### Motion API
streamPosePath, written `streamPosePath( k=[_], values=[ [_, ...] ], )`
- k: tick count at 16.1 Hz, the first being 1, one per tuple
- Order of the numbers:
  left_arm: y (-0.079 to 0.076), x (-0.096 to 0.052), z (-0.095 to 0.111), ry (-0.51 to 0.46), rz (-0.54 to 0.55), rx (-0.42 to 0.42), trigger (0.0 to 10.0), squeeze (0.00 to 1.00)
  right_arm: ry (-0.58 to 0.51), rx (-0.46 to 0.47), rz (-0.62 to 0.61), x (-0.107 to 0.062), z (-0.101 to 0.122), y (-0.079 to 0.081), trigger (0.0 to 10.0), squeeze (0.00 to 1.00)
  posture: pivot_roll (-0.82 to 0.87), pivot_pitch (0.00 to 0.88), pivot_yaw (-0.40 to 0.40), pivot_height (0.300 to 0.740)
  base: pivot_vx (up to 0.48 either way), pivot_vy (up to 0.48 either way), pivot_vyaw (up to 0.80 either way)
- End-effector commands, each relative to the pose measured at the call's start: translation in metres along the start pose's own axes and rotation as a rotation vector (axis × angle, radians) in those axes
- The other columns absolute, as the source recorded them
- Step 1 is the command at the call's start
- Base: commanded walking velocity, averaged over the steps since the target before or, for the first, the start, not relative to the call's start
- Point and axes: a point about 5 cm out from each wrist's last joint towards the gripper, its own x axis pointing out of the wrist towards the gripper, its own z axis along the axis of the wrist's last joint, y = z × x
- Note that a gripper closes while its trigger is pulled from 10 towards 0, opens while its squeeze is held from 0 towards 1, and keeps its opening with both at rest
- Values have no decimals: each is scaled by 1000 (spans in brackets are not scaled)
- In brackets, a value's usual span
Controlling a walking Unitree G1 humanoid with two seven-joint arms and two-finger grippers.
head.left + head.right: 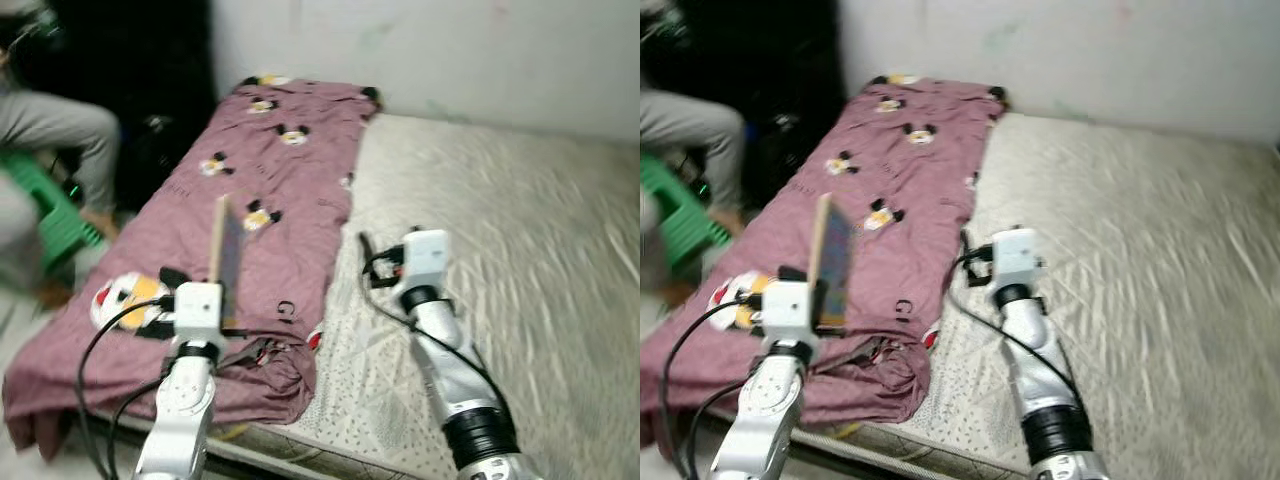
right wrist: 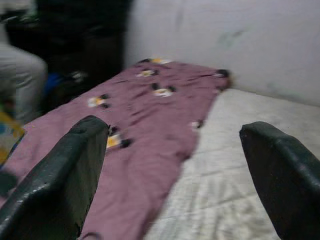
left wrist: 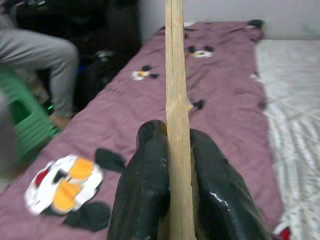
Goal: Clean up the room
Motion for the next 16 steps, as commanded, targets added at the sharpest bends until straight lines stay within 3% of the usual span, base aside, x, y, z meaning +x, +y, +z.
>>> streamPosePath(
  k=[1, 4, 6, 10, 16],
  values=[
    [0, 2, 16, -69, 16, -18, 10000, 0, 7, 0, 7, 2, -1, -2, 10000, 0, 171, 0, -56, 740, 0, 0, 0],
    [3, 7, 19, -69, 19, -12, 10000, 0, 10, 17, -19, 7, -2, -4, 10000, 0, 139, 0, -36, 740, 0, 0, 0],
    [2, 12, 20, -68, 0, -8, 10000, 0, 14, 24, -56, 5, -3, -12, 10000, 0, 104, 0, -10, 740, 0, 0, -800],
    [-16, 20, 20, -59, -80, -23, 10000, 0, 12, 1, -144, -5, -8, -33, 10000, 0, 39, 0, 31, 740, 0, 0, -800],
    [-33, 30, 24, -66, -168, -31, 10000, 0, 5, -4, -216, -11, -10, -45, 10000, 0, -33, 0, 80, 740, 0, 0, -800]
  ],
)
